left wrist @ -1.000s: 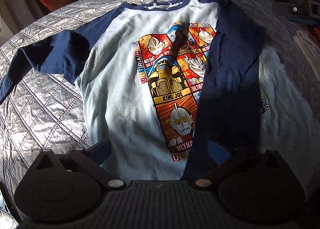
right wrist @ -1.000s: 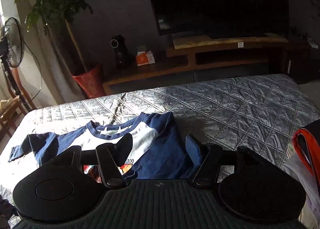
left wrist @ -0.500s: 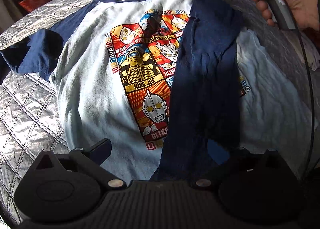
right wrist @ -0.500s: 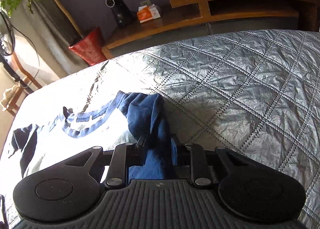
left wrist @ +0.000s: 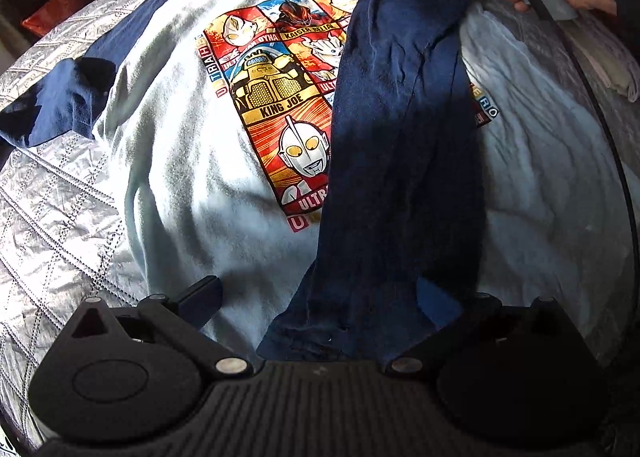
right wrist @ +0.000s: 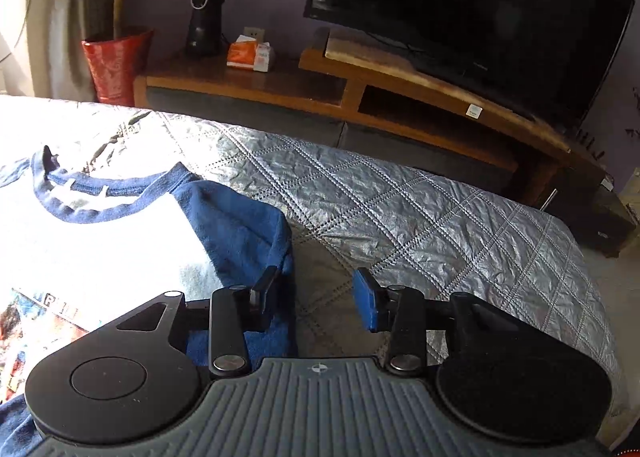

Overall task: Fold clothes
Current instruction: 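Lift the navy sleeve and fold it across the shirt front with the right gripper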

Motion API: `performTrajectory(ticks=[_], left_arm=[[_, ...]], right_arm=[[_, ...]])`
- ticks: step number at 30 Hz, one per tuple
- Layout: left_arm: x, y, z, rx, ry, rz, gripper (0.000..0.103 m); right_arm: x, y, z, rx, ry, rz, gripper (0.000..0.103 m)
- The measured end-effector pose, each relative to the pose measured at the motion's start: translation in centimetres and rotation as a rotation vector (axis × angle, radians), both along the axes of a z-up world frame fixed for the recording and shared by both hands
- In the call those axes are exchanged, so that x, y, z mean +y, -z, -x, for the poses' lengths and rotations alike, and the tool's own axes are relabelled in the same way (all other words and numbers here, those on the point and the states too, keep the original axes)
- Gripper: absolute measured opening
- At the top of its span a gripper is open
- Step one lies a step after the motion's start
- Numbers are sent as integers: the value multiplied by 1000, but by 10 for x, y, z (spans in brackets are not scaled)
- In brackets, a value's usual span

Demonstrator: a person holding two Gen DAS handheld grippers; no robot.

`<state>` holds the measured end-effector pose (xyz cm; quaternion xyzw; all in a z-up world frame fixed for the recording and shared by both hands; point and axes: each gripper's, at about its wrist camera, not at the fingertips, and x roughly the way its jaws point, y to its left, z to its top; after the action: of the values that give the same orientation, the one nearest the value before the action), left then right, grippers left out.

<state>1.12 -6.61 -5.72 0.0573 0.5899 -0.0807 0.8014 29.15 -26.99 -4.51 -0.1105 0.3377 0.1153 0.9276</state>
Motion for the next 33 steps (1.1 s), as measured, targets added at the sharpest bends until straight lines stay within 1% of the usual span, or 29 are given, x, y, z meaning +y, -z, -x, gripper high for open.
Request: performTrajectory(ticks=[1, 2, 3, 4, 5, 6, 8, 9, 10, 12, 13, 14, 17, 18, 19, 20, 22, 23, 24, 25, 26, 27, 28, 29, 30, 31, 32, 33], left_arm=[[1, 0, 0, 2, -6, 5, 103], [1, -1, 0, 1, -6, 6, 102], [2, -1, 1, -1, -5, 5, 102], [3, -2, 2, -3, -5, 5, 102], [3, -3, 2, -5, -6, 6, 102], [4, -3, 1, -7, -5, 3, 102], [3, -2, 1, -9, 2, -8, 102], [2, -2, 2, -9, 8, -15, 103], [1, 0, 2, -9, 12, -22, 103], [2, 0, 2, -7, 15, -19, 103], [4, 0, 2, -2, 13, -14, 103], [5, 0, 3, 1, 11, -11, 103], [2, -1, 5, -3, 23, -26, 103], [1, -1, 5, -6, 30, -34, 103], [-1, -1, 5, -9, 35, -39, 103], [-1, -1, 5, -9, 37, -39, 103], [0, 0, 4, -7, 33, -32, 103], [1, 0, 3, -5, 31, -27, 103], [1, 0, 2, -5, 30, -25, 103], [0, 0, 1, -5, 30, -25, 103], [0, 0, 2, -6, 33, -26, 103], [0, 0, 3, -8, 35, -28, 103], [0, 0, 3, -11, 39, -29, 103], [0, 0, 3, -12, 40, -27, 103], [1, 0, 3, -12, 40, -24, 103], [1, 0, 3, -11, 41, -23, 103], [1, 0, 3, -10, 41, -22, 103], [2, 0, 3, -8, 41, -21, 103]], right_arm=[[-6, -4, 10, -19, 0, -28, 47], [-9, -6, 21, -30, -28, -36, 47], [-13, -8, 32, -42, -55, -43, 42], [-12, -7, 42, -41, -93, -31, 39], [-8, -3, 50, -30, -140, -4, 33], [-7, 3, 51, -6, -156, 13, 29], [-7, 15, 44, 64, -137, 28, 27], [-11, 19, 38, 94, -101, 22, 27], [-20, 18, 32, 104, -34, -1, 28], [-40, 14, 24, 96, 102, -37, 33], [-46, 12, 23, 82, 136, -34, 33], [-48, 8, 24, 62, 129, -42, 33], [-42, -4, 25, 5, 44, -89, 33], [-34, -4, 21, 23, 15, -91, 33], [-25, 0, 15, 66, -11, -89, 33], [-16, 3, 9, 110, -36, -86, 31], [-1, 14, -5, 191, -58, -53, 31], [4, 18, -11, 197, -53, -29, 31], [7, 20, -16, 176, -38, 0, 32], [10, 22, -22, 154, -24, 28, 36], [14, 24, -27, 132, -9, 56, 52], [16, 25, -33, 115, 15, 84, 61], [14, 23, -36, 90, 47, 96, 61], [11, 18, -37, 57, 78, 93, 49], [9, 13, -38, 24, 110, 89, 40], [4, 7, -35, 0, 124, 55, 39], [-1, 1, -28, -5, 115, 1, 38], [-4, -4, -18, -3, 93, -38, 34]])
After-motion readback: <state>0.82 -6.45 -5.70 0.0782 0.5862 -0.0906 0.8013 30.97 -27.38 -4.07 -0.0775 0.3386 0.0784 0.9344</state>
